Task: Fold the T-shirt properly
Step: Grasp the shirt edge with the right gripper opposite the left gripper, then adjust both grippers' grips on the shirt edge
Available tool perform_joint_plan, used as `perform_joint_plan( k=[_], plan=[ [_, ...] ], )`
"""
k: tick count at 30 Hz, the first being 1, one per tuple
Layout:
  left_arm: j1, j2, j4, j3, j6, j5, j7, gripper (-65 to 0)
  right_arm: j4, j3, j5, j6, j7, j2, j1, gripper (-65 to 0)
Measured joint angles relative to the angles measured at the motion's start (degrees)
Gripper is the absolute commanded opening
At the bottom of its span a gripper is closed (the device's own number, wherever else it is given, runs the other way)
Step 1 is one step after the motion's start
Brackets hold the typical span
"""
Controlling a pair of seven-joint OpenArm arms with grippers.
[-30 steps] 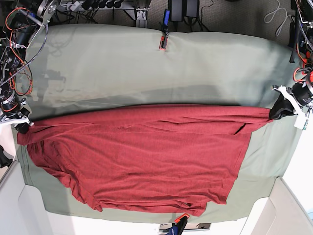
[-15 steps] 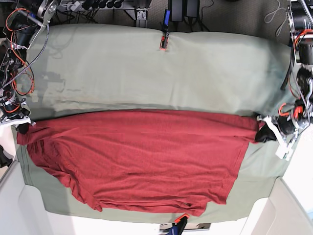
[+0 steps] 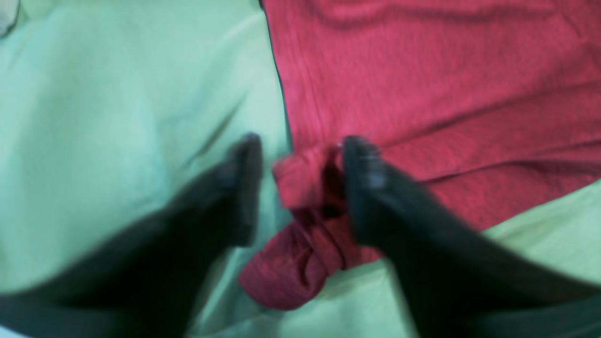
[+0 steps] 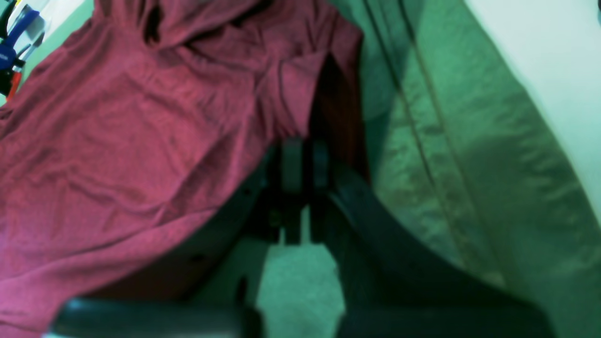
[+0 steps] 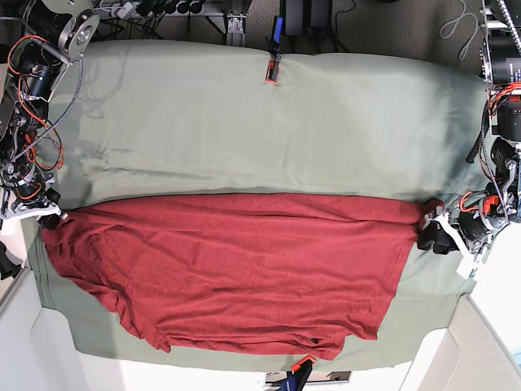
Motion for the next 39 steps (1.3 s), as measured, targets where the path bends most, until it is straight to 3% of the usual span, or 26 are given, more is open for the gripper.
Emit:
perform_joint_plan(
  k=[2, 4, 7, 10, 16, 23, 27, 37, 39],
  plan=[
    [-0.1, -0.1, -0.1, 0.0, 0.1, -6.2, 7.5, -22.3, 0.0, 0.0, 2.2, 0.0, 0.0, 0.0, 0.0, -41.8],
    [-0.1, -0.2, -0.1, 0.0, 0.2, -13.0, 15.6, -22.3, 0.0, 0.0, 4.6, 0.0, -0.6, 0.0, 0.1, -32.0],
    [0.1, -0.2, -0.1, -2.0, 0.1, -22.2, 22.4, -22.4, 0.3, 0.0, 7.3, 0.1, -3.5, 0.0, 0.0, -30.7],
    [0.9, -0.4, 0.2, -8.3, 0.1, -28.8, 25.8, -22.4, 2.7, 1.0, 8.6, 0.5, -6.4, -0.1, -0.5, -30.7],
    [7.8, -1.6, 0.5, -22.0, 0.4, -31.4, 28.0, -22.4, 9.4, 4.6, 11.3, 0.7, -8.7, 0.2, -5.7, -30.7],
    [16.3, 0.4, 0.6, -23.6, 0.4, -33.2, 27.6, -22.4, 9.4, 4.6, 11.9, 0.7, -8.1, -0.1, -8.1, -30.7],
    [17.3, 3.5, 0.5, -23.7, 0.4, -33.4, 26.9, -22.4, 9.4, 4.6, 12.1, 0.6, -8.2, -0.1, -8.7, -30.7],
    [11.5, 9.4, 0.6, -23.8, 0.4, -19.6, 19.7, -22.4, 9.4, 4.5, 12.6, 0.7, -8.2, -0.2, -8.3, -30.7],
    [10.3, 10.5, 0.6, -23.8, 1.8, -17.6, 18.8, -22.4, 9.4, 4.5, 13.0, 0.6, -8.2, -0.2, -8.1, -30.7]
  ],
)
